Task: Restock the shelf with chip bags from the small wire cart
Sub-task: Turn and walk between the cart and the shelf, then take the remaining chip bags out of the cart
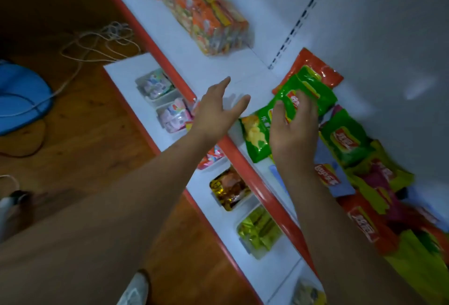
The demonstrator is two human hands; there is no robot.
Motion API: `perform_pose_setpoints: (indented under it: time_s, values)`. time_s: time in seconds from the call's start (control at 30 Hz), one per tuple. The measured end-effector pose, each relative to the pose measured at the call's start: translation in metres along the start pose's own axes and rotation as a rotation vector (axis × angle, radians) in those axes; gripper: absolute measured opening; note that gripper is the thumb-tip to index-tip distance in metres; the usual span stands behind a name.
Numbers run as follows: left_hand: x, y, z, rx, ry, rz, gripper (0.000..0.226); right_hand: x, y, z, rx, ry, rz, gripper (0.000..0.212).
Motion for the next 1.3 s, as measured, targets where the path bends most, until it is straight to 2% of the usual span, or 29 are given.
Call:
perform_pose_setpoints:
  time_s: [0.17,0.27,0.43,0.6,0.67,0.77,1.0,1.17,1.3]
  values:
    - [-0.106,0.094,0.008,-0.076,-0.135,-0.253,0.069,0.052,0.081,0.039,-0.137,-0.062,0.316,0.064]
    - [-0.185,0.183,0.006,-0.234,-0.263,-0.425,0.071,0.07,0.157,0.066,-0.276,-0.075,0.53,0.07]
    - [-0.308,0.375,-0.02,-0.409,-0.4,-0.711,0.069,0.065,0.32,0.113,-0.549,-0.076,0.834,0.067]
    - [-0.372,0.609,-0.053,-0.553,-0.399,-1.021,0.08,0.047,0.525,0.149,-0.78,-0.065,1.114,0.065]
    - [-0.375,0.712,-0.066,-0.626,-0.388,-1.151,0.081,0.027,0.622,0.15,-0.915,-0.075,1.244,0.066]
    - [-0.361,0.857,-0.08,-0.748,-0.39,-1.312,0.068,-0.009,0.762,0.128,-1.142,-0.059,1.41,0.072]
    - [-0.293,1.157,-0.116,-0.958,-0.312,-1.6,0.073,-0.11,1.042,0.015,-1.548,0.09,1.636,0.074]
    - [-0.26,1.316,-0.129,-1.06,-0.234,-1.732,0.069,-0.153,1.176,-0.057,-1.641,0.268,1.701,0.066]
    - [-0.256,1.41,-0.128,-1.169,-0.26,-1.737,0.066,-0.165,1.262,-0.083,-1.667,0.397,1.718,0.065]
Point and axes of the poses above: each hand's wrist, its own y-axis away from the middle knuckle, its own x-axis out of the palm, z = x × y, the point moved 7 cm from there along -y, towards the middle knuckle, and after that the axes turned 12 degrees about x, right-handed, at the moved point
